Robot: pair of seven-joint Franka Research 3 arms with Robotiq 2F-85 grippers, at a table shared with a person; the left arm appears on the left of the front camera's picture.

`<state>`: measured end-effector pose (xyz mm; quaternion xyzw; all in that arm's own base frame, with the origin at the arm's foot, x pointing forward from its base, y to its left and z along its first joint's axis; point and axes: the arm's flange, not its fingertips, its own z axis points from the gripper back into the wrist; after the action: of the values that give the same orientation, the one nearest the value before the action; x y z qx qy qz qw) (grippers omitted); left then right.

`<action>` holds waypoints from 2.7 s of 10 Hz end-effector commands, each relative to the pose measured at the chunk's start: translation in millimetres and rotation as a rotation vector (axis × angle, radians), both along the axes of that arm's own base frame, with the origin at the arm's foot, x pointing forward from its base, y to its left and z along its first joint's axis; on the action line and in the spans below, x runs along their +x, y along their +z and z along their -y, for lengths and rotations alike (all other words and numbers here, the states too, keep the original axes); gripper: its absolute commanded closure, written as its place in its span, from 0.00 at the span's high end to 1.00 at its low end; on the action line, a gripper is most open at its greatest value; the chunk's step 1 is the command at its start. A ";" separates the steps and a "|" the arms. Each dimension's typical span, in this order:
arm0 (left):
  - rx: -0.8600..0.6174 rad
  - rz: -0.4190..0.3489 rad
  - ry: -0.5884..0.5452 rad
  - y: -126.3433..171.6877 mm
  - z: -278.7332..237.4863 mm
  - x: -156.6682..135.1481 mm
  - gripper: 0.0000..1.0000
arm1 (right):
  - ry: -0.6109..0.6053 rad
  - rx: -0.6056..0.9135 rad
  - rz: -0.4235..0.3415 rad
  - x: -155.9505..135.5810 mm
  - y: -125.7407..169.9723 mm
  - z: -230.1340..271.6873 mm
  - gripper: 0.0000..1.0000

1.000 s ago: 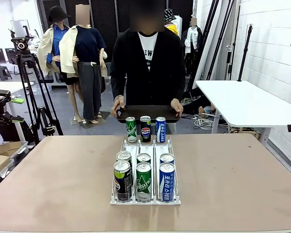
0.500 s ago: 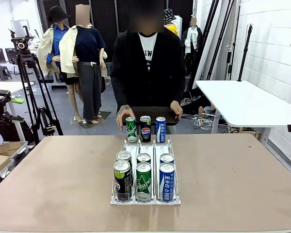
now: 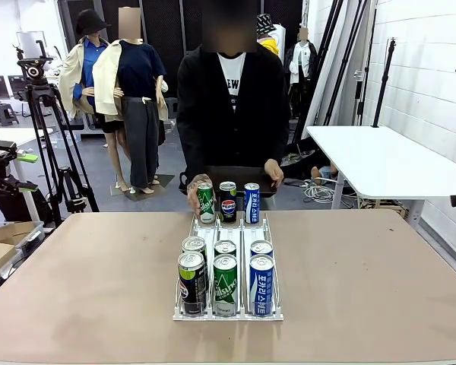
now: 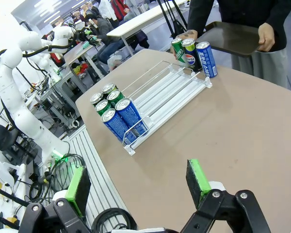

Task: Retrieve and hand over the desired beverage to the person.
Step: Pick up a can of the same type that the person held from the Automatic Can Dispenser.

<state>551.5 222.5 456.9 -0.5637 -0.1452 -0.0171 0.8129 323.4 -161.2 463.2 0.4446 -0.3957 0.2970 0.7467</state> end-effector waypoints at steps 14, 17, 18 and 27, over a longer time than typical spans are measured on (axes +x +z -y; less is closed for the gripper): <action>0.001 -0.003 0.005 0.6 -0.1 0.2 1.00 | -0.002 0.012 0.001 1.3 -0.2 -0.3 1.00; 0.001 -0.003 0.005 0.6 -0.1 0.2 1.00 | -0.002 0.012 0.001 1.3 -0.2 -0.3 1.00; 0.001 -0.003 0.005 0.6 -0.1 0.2 1.00 | -0.002 0.012 0.001 1.3 -0.2 -0.3 1.00; 0.001 -0.003 0.005 0.6 -0.1 0.2 1.00 | -0.002 0.012 0.001 1.3 -0.2 -0.3 1.00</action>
<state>551.5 222.5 456.9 -0.5637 -0.1452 -0.0171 0.8129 323.4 -161.2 463.2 0.4446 -0.3957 0.2970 0.7467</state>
